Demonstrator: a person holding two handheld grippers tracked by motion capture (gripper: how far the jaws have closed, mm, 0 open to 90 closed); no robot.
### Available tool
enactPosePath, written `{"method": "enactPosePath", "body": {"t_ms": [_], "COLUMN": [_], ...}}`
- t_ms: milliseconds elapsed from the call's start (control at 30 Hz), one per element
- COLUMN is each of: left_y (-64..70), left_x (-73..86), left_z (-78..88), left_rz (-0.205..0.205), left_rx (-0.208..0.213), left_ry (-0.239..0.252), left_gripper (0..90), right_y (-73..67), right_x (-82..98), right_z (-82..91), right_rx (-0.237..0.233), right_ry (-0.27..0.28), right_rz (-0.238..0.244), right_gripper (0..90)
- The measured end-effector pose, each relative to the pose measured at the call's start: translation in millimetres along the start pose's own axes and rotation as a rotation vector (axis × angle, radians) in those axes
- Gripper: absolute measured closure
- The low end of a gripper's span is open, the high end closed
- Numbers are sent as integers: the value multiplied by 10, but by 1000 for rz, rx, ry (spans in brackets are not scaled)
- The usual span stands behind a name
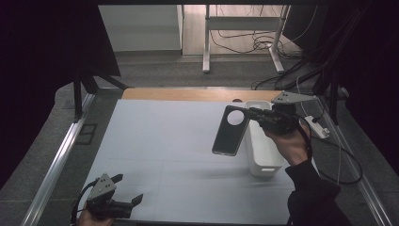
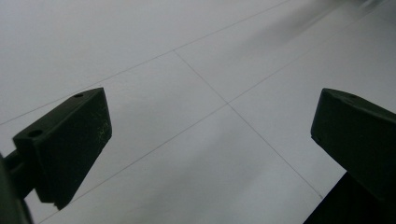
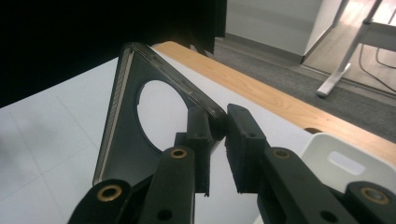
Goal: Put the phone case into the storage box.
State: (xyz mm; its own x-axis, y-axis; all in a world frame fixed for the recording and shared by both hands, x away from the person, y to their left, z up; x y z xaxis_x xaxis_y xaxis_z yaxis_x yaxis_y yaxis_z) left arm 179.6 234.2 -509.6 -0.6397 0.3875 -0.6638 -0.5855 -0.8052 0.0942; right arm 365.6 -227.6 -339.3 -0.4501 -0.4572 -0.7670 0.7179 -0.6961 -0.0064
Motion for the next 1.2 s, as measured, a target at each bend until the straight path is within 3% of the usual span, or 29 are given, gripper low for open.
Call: {"method": "enactPosePath", "body": {"t_ms": [833,1200], "left_y": [0,-11], "left_x": [-8,-7], "left_z": [-14,-14], "left_rz": [-4,1], "left_rx": [5,13], "left_ry": [-15,-15], "left_gripper": [0,0], "right_y": [516,767], "right_x": [-199,-270], "right_z": [162,163], "right_rx": [61,105], "right_ry": [46,36], "right_rz": [-16,-9], "right_gripper": [792,792]}}
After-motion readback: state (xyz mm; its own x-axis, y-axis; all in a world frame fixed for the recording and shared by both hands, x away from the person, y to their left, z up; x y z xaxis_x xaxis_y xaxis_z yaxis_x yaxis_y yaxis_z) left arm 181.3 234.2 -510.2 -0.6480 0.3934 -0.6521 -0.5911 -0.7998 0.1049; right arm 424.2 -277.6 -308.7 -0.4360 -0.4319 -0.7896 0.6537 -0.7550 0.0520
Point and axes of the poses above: each handheld gripper's, and its own axes: z roughly backward along the jaws, x roughly out of its underside, y roughly to its right, the point moved 1 cm from there along -z, roughly forward along the jaws, and after that the axes turned 12 degrees about -y, right-handed, at the moved point
